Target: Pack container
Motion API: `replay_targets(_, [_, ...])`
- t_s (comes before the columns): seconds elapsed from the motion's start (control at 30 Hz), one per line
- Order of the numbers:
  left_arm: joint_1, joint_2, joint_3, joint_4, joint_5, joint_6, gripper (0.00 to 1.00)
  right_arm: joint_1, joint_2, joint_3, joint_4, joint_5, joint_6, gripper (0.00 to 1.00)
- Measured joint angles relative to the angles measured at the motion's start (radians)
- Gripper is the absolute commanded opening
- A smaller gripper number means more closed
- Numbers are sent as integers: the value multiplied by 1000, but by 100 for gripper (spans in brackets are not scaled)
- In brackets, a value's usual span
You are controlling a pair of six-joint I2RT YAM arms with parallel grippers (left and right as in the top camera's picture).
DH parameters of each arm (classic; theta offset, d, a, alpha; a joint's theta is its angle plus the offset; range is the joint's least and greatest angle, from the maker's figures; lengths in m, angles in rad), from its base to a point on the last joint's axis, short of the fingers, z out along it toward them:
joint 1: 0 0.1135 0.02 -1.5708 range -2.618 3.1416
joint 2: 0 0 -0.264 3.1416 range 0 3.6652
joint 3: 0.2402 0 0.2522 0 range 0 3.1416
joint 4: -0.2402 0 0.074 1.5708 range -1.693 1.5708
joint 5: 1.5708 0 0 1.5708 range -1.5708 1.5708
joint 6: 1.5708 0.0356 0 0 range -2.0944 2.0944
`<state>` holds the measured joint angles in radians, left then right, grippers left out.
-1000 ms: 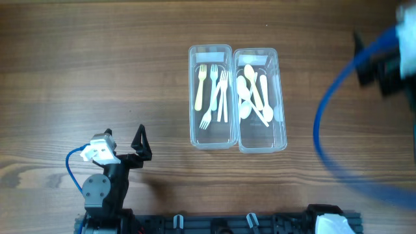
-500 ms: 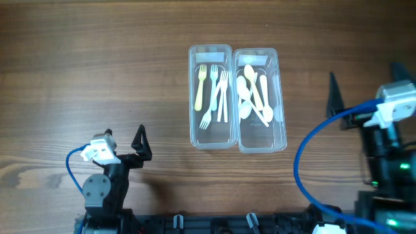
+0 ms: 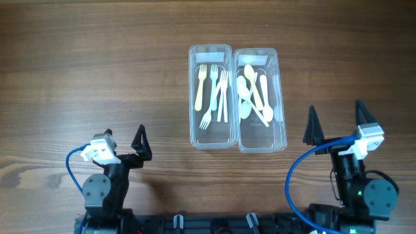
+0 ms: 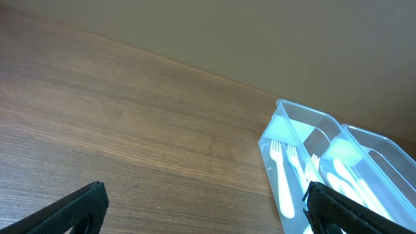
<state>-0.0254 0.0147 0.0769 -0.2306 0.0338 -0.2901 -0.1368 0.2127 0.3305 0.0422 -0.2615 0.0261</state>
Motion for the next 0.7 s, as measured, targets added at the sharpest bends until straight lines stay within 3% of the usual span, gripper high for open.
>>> replay_targets(0.7, [0, 0, 0, 0, 0, 0, 100, 71, -195, -261, -7, 12, -82, 100])
